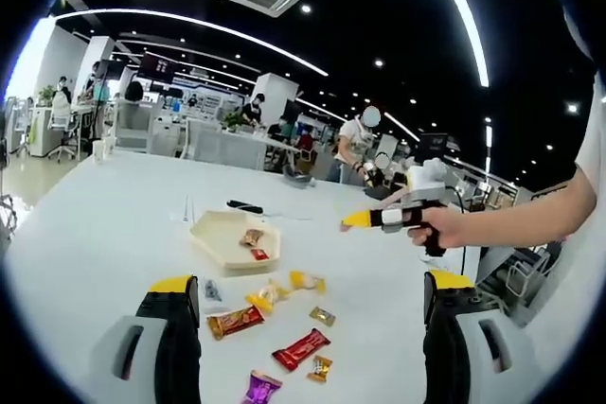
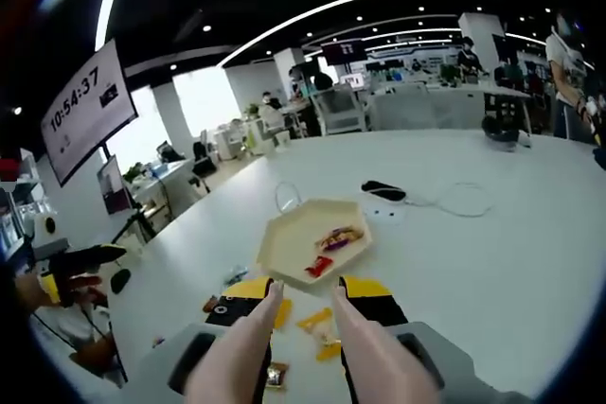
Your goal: Place the target food into the container with the food tongs after gripping and lifting it, then release it inside without dropping or visibly crushing the food.
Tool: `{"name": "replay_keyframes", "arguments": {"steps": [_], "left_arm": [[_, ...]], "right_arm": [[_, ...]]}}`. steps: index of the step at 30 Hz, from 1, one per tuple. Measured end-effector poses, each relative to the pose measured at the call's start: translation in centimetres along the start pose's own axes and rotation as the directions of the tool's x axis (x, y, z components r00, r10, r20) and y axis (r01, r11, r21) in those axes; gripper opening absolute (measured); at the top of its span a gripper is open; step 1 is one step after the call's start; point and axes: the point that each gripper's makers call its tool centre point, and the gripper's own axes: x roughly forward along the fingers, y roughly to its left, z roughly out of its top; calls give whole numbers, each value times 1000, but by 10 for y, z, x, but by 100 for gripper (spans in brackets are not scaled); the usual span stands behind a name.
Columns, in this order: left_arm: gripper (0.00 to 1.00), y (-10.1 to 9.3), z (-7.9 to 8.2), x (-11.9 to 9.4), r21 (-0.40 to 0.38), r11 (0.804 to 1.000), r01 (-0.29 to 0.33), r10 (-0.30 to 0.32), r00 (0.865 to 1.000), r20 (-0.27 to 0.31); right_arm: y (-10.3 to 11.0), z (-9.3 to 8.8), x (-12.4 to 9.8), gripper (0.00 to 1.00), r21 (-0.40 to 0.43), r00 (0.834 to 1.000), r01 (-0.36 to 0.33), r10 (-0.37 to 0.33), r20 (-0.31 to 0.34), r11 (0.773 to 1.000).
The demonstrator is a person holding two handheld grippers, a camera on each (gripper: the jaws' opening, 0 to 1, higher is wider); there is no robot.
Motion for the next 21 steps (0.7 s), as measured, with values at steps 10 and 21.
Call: {"name": "replay_keyframes", "arguments": {"steps": [10,21], "left_arm": [[99,-3,-4,-9,-6,1000,-10,10,1000,3],[99,-9,-5,-3,0,1000,4,-4,1000,2]], "right_arm": [[19,-16,4,26,-17,999,-28,28,-26,999],[28,-32,-8,26,-31,999,-26,24,-44,999]]}}
